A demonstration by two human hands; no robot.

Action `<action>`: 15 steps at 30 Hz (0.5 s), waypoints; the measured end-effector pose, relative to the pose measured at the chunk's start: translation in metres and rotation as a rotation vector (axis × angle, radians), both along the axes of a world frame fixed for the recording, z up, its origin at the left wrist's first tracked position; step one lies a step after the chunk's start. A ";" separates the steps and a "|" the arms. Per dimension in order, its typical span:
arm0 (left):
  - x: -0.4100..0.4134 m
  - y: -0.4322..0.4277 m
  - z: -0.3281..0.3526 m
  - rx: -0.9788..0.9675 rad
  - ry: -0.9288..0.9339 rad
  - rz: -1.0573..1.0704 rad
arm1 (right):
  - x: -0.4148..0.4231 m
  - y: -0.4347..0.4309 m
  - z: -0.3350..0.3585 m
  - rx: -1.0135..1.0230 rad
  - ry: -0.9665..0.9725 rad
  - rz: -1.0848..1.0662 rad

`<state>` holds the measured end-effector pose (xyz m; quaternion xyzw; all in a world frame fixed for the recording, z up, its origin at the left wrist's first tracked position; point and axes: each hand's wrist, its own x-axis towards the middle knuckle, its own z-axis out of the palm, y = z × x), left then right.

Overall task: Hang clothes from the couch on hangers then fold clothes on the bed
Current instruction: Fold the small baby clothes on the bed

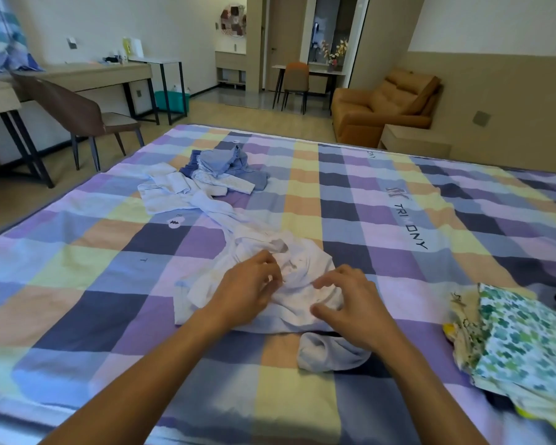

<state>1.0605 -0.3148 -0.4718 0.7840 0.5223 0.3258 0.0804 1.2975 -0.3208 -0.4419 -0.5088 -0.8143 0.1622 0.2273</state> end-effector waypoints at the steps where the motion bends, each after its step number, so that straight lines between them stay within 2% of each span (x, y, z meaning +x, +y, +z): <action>1: -0.001 0.001 0.004 -0.050 -0.059 -0.006 | -0.003 0.000 0.000 -0.014 -0.060 0.025; 3: -0.001 0.001 0.011 -0.172 -0.069 -0.078 | -0.010 -0.001 0.000 0.017 -0.234 0.051; 6: -0.007 -0.008 0.014 -0.277 0.066 -0.155 | -0.018 -0.002 0.000 0.107 -0.417 0.039; 10: -0.018 -0.016 0.004 -0.295 0.289 -0.073 | -0.018 0.002 -0.004 0.164 -0.245 0.000; 15: -0.019 -0.016 0.005 -0.164 0.155 -0.029 | -0.025 0.007 0.025 0.248 0.072 -0.015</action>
